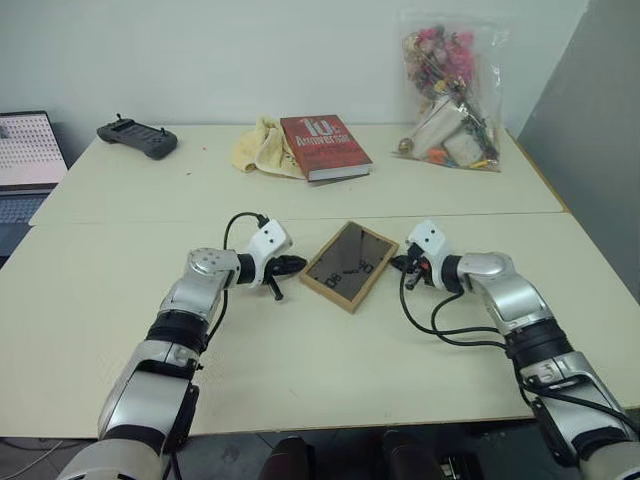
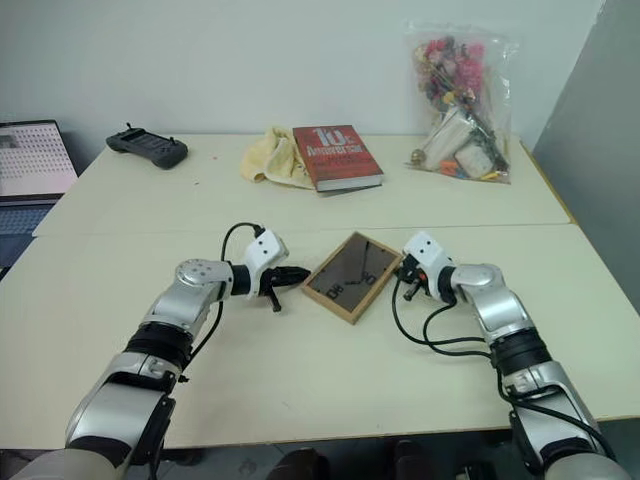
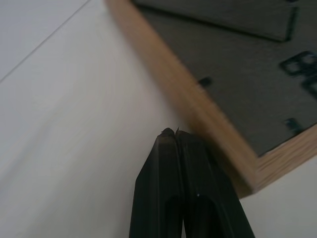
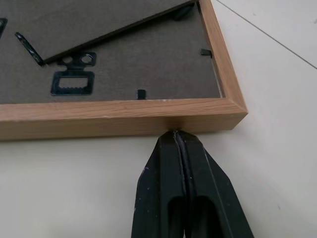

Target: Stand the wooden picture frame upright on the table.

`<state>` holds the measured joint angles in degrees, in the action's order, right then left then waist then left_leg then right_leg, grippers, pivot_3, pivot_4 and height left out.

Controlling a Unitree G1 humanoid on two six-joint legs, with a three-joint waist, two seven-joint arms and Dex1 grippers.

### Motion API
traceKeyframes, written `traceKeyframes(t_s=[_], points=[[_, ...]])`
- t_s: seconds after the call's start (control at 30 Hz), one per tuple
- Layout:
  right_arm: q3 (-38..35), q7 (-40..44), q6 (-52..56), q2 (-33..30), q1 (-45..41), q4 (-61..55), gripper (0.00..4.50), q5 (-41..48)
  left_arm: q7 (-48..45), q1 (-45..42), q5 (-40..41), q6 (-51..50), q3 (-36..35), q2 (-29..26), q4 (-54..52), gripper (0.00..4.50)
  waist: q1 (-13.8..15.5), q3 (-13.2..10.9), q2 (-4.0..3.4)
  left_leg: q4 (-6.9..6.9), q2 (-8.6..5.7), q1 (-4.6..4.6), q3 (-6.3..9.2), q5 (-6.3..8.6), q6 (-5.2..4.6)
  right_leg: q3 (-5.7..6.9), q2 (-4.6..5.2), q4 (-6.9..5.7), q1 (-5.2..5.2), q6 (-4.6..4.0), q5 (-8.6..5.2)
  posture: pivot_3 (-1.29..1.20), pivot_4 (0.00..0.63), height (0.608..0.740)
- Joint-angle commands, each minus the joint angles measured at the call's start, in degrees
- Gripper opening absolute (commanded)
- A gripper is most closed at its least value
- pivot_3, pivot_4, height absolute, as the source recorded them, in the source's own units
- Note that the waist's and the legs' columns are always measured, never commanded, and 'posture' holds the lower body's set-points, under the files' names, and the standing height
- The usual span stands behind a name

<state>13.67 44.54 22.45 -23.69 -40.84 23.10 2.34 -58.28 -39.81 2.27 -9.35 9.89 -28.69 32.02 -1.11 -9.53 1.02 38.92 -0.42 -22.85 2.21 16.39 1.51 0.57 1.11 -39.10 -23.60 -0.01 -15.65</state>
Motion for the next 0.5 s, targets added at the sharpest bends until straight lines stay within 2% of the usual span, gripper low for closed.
traceKeyframes(t_s=[0.03,0.27,0.5], points=[[-0.13,0.26,-2.26,2.55,-4.01,0.86,0.00,-0.11,-2.48,4.04,1.77,-5.13,1.23,-0.81,-13.30,0.11,-0.49,0.01,-0.02,-0.01,-0.01,0.00,-0.01,0.00,0.00,-0.02,0.00,-0.01,0.00,0.00,0.00,0.00,0.150,0.740],[1.41,5.39,-3.13,3.99,-3.91,-0.29,0.00,-0.04,-4.21,12.26,5.01,-16.64,0.67,-4.29,-33.11,0.11,-0.54,0.01,-0.02,-0.02,0.00,-0.01,0.03,0.02,-0.04,0.01,0.01,0.00,0.01,0.00,0.00,0.00,0.150,0.740],[3.92,15.17,0.30,0.73,0.23,-9.19,0.00,2.01,-5.24,19.28,8.84,-26.18,-0.39,-9.67,-47.11,0.11,-0.51,0.01,-0.03,-0.02,0.00,0.02,0.06,0.13,-0.23,0.02,0.01,0.02,0.05,0.00,0.00,0.00,0.150,0.740]])
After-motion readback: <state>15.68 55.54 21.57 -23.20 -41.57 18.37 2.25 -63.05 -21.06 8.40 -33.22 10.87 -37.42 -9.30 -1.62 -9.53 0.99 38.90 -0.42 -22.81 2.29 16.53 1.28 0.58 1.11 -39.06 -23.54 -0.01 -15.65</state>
